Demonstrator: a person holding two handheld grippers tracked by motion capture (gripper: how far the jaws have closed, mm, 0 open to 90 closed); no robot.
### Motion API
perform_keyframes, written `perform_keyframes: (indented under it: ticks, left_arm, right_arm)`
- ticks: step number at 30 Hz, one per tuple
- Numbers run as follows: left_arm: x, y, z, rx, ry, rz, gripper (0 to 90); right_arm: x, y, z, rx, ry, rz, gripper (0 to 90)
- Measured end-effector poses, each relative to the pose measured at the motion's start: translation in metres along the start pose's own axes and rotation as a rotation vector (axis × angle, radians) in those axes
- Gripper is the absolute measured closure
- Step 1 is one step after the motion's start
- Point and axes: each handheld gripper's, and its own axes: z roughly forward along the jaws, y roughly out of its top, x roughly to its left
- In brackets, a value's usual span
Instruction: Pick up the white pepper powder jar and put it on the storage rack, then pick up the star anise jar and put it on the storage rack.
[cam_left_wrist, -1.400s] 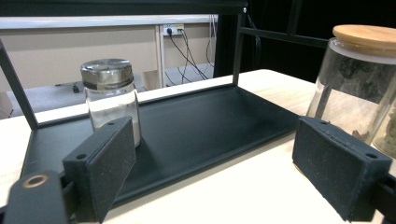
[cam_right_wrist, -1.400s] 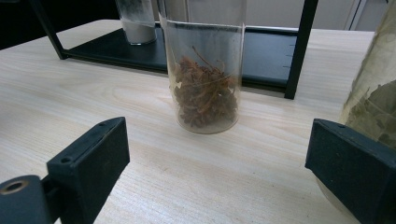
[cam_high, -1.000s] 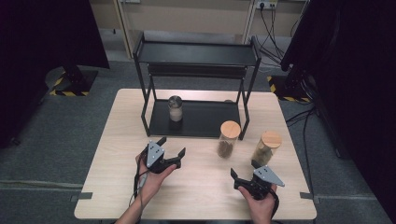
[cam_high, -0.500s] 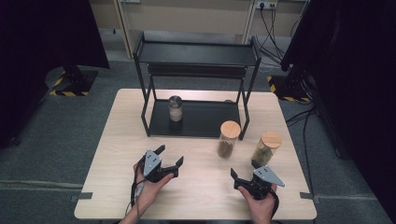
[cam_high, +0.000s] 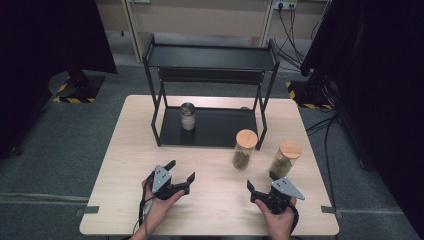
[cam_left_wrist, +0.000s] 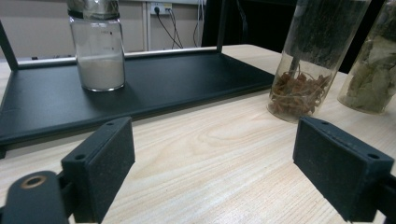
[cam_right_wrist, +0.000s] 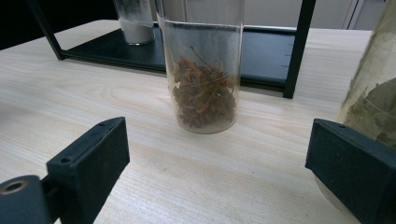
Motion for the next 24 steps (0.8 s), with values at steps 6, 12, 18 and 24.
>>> perform_keyframes:
  ticks: [6,12,18,24]
  left_arm:
    - [-0.001,0.0,0.0,-0.003,0.002,0.006,12.5]
    - [-0.001,0.0,-0.001,-0.008,-0.001,0.007,12.6]
    - [-0.001,0.0,-0.001,-0.006,-0.005,0.008,12.5]
    - [-0.002,0.0,-0.001,-0.006,-0.005,0.019,12.6]
  right_arm:
    - [0.0,0.0,0.0,0.004,-0.001,0.002,6.3]
    - [0.0,0.0,0.0,-0.001,0.005,-0.004,6.0]
    - [-0.001,0.003,-0.002,-0.039,0.027,0.008,3.4]
    - [0.004,0.015,0.002,-0.062,0.052,0.008,4.1]
